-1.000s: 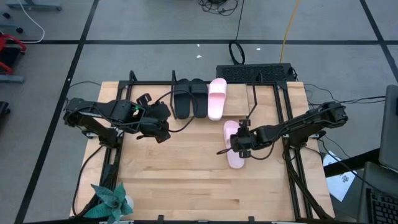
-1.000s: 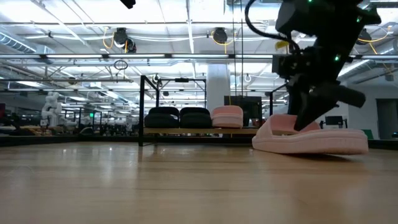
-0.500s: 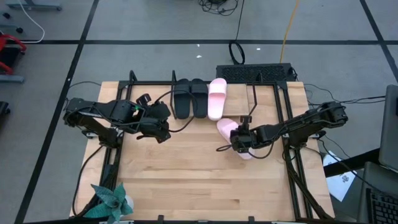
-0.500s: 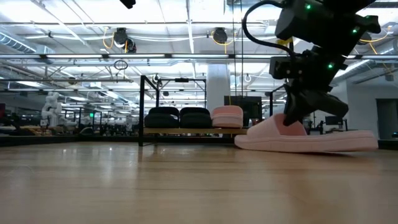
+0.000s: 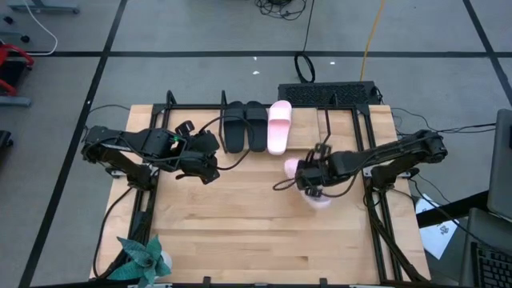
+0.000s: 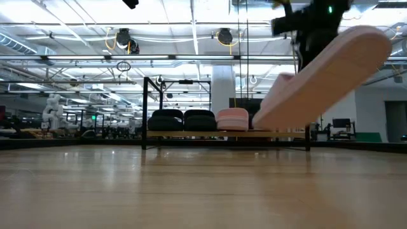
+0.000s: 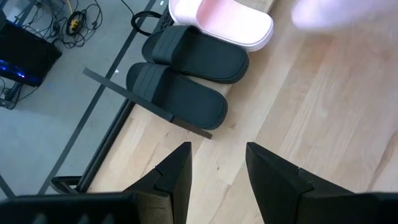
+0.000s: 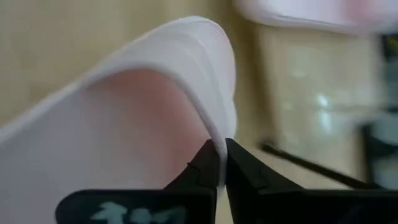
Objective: Pick and place slides into the shelf
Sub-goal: Put the pink slide on the shelf
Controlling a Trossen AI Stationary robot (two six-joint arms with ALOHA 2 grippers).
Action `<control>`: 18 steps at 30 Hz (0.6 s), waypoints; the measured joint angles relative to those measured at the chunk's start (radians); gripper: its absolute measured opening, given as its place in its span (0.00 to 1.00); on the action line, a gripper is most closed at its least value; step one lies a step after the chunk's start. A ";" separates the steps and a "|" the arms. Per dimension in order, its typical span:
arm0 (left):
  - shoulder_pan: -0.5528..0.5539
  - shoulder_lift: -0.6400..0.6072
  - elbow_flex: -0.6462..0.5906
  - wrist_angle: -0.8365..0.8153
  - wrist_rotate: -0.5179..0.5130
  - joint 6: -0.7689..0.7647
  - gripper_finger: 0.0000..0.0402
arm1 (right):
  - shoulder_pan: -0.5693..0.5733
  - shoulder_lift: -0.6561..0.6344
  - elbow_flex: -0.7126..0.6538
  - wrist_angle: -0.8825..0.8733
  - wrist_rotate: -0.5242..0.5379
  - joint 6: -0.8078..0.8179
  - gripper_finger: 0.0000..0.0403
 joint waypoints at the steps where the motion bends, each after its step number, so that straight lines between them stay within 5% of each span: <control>1: 0.000 0.000 0.000 0.000 0.000 0.000 0.37 | -0.002 0.000 0.051 -0.074 0.025 0.025 0.01; 7: 0.000 0.000 0.000 0.000 0.000 0.000 0.37 | -0.054 -0.002 0.276 -0.323 0.211 0.122 0.00; 18: 0.000 0.000 0.000 0.000 0.000 0.000 0.37 | -0.339 -0.001 0.282 -0.222 0.314 -0.042 0.00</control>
